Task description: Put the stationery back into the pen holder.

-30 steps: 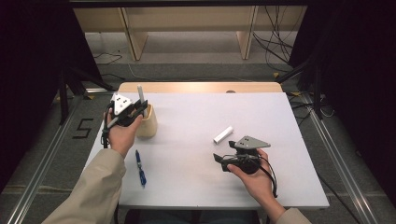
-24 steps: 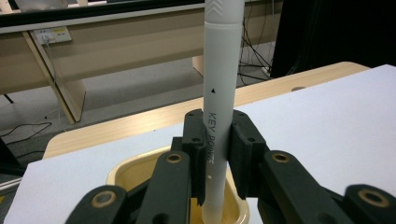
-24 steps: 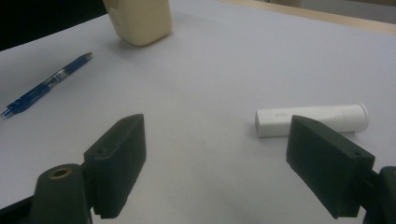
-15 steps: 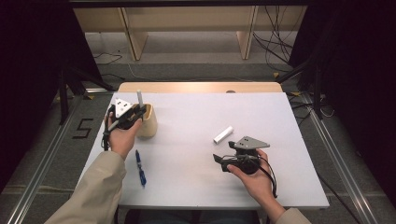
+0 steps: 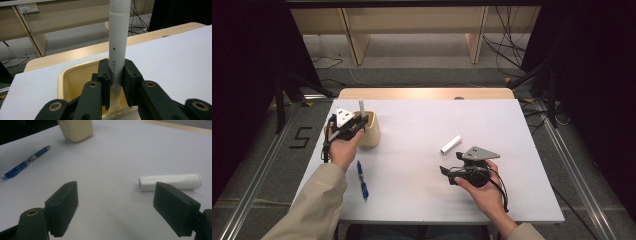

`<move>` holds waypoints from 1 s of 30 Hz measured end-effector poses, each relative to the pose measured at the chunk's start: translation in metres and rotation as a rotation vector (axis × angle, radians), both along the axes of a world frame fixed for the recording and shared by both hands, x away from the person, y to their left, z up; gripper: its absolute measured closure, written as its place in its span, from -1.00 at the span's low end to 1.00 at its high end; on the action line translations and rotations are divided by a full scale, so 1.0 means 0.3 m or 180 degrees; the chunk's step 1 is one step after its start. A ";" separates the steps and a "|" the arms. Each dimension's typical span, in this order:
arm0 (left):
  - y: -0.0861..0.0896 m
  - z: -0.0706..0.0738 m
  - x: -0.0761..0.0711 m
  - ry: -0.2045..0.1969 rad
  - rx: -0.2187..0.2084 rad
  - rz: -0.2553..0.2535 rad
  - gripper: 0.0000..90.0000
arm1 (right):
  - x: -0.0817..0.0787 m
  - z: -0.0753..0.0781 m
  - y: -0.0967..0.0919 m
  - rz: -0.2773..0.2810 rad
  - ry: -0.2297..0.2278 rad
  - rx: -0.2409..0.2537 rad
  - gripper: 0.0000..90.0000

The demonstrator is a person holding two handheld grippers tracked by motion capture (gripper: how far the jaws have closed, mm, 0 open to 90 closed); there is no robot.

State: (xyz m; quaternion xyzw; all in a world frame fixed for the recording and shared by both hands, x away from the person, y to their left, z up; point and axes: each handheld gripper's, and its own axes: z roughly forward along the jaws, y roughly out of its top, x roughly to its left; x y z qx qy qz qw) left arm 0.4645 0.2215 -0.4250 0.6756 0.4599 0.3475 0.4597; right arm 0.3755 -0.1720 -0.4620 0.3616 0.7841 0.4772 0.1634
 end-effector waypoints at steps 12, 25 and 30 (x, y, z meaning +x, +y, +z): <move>0.002 -0.006 -0.011 0.0004 -0.0005 0.0024 0.59 | 0.000 -0.004 0.003 0.0019 0.0010 -0.0015 -0.53; -0.004 0.022 -0.077 -0.0137 -0.0080 0.0005 0.32 | 0.000 -0.007 0.006 0.0030 0.0026 -0.0029 -0.53; -0.031 0.032 -0.113 -0.0183 -0.0094 -0.0085 0.19 | -0.001 -0.008 0.007 0.0032 0.0030 -0.0036 -0.53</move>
